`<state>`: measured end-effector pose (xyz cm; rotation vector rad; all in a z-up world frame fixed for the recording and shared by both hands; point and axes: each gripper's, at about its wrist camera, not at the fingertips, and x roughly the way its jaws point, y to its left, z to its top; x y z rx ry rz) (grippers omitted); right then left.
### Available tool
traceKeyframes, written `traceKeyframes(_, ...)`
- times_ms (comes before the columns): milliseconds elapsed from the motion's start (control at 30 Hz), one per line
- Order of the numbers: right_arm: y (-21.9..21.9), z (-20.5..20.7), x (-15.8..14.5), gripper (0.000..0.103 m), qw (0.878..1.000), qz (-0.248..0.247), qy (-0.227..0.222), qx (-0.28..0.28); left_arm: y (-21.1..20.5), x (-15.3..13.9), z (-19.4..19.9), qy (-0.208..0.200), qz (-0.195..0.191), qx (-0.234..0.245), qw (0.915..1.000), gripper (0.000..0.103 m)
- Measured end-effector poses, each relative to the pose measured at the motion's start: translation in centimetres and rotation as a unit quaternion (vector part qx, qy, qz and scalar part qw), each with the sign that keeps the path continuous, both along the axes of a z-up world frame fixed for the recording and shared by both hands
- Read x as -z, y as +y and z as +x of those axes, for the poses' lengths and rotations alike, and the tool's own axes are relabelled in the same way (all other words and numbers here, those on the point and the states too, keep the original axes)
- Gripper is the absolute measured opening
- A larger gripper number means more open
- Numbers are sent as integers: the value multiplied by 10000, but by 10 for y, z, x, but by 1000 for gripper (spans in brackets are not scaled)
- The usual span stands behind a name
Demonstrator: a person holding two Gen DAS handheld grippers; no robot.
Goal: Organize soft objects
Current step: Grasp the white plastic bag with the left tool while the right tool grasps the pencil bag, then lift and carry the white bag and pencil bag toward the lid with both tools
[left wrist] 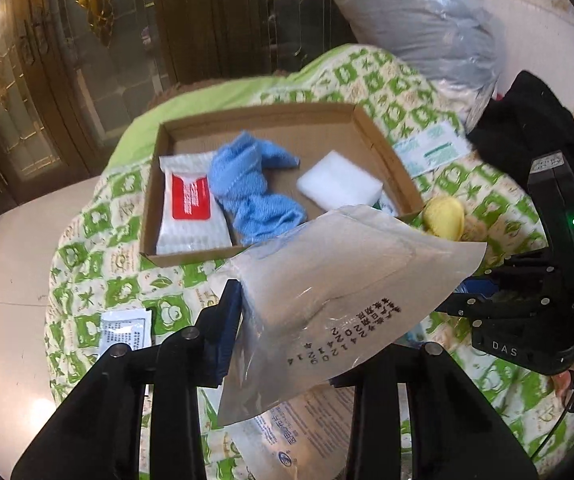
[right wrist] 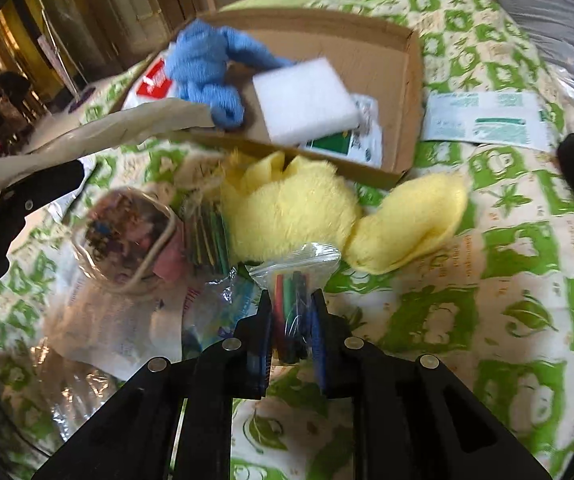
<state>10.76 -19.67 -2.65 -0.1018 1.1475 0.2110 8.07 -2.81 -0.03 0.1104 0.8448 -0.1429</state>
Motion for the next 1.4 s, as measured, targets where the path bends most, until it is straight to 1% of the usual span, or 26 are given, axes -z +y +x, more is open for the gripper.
traceKeyframes(133, -6, -5, -7, 16, 9999, 80, -66, 72, -2, -10, -2, -119, -2, -27, 9999, 32)
traceKeyframes(533, -12, -22, -31, 16, 9995, 117, -253, 117, 0, -16, -4, -225, -24, -68, 9997, 32)
traceKeyframes(867, -12, -22, -34, 16, 9994, 79, -287, 156, 1, -19, -2, -255, -36, -121, 9996, 33)
traceKeyframes(1400, -9, -16, -39, 16, 9993, 46, -363, 84, 7, -24, 14, -298, 23, -202, 9994, 33)
